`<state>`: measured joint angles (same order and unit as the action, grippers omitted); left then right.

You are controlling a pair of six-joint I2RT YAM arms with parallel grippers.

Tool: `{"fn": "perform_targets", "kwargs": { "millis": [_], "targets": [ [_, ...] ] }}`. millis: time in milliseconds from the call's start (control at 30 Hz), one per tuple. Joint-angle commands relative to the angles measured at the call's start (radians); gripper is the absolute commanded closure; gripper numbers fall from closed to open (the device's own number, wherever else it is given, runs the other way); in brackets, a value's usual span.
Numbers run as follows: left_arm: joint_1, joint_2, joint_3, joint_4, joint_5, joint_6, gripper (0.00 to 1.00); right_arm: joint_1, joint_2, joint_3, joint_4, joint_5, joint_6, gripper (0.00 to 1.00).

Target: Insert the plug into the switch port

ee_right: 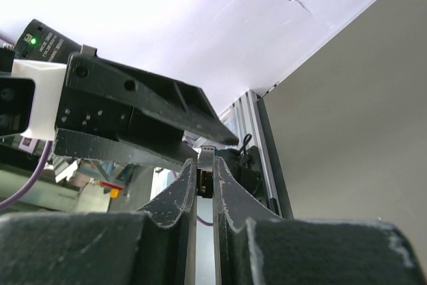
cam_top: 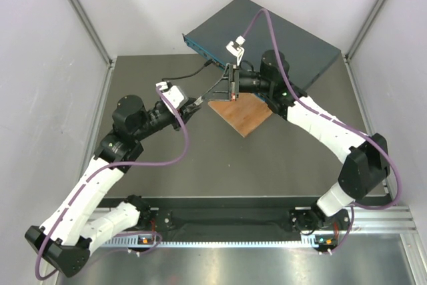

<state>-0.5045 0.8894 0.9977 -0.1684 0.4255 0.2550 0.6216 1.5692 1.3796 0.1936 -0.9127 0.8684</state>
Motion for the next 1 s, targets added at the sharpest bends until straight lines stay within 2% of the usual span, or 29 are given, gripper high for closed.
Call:
{"fn": "perform_targets", "kwargs": {
  "millis": [0,100,133,167,267,367,467,600,633,700,733,767,833,867,967],
  "targets": [
    [0.004,0.002,-0.008,0.070,0.001,0.033,0.67,0.012,-0.011,0.006,0.033,0.006,0.000,1.00],
    [0.004,0.003,-0.011,0.069,0.005,0.043,0.72,0.012,-0.006,0.013,0.036,0.008,0.006,1.00],
    [0.004,0.003,-0.013,0.067,0.004,0.046,0.70,0.010,-0.003,0.013,0.035,0.011,0.012,1.00],
    [0.006,0.003,-0.013,0.060,0.005,0.049,0.64,0.010,-0.005,0.013,0.036,0.011,0.014,1.00],
    [0.006,0.002,-0.018,0.056,-0.004,0.058,0.59,0.012,-0.003,0.012,0.036,0.017,0.021,1.00],
    [0.004,0.003,-0.016,0.055,-0.011,0.059,0.59,0.010,0.000,0.009,0.038,0.020,0.029,1.00],
    [0.006,0.005,-0.013,0.055,-0.008,0.067,0.63,0.010,0.002,0.009,0.038,0.021,0.030,1.00],
    [0.006,0.008,-0.010,0.059,-0.004,0.075,0.78,0.012,0.002,0.009,0.033,0.024,0.026,1.00],
    [0.004,0.009,-0.007,0.058,-0.001,0.073,0.90,0.013,0.002,0.010,0.021,0.028,0.020,1.00],
    [0.006,0.011,-0.007,0.060,0.015,0.070,1.00,0.013,0.003,0.015,0.010,0.032,0.011,0.99],
    [0.004,0.011,-0.007,0.058,0.018,0.067,1.00,0.013,0.003,0.016,0.003,0.038,0.009,0.92],
    [0.004,0.011,-0.005,0.055,0.024,0.064,1.00,0.012,0.005,0.025,-0.005,0.040,0.006,0.67],
    [0.004,0.016,-0.001,0.030,0.021,0.053,1.00,0.010,0.008,0.044,-0.026,0.043,-0.023,0.48],
    [0.004,0.016,-0.001,0.023,0.009,0.026,1.00,0.001,0.006,0.068,-0.051,0.052,-0.035,0.31],
    [0.006,0.020,0.012,-0.023,-0.034,-0.020,1.00,-0.034,0.005,0.140,-0.109,0.063,-0.094,0.20]
  ]
}}
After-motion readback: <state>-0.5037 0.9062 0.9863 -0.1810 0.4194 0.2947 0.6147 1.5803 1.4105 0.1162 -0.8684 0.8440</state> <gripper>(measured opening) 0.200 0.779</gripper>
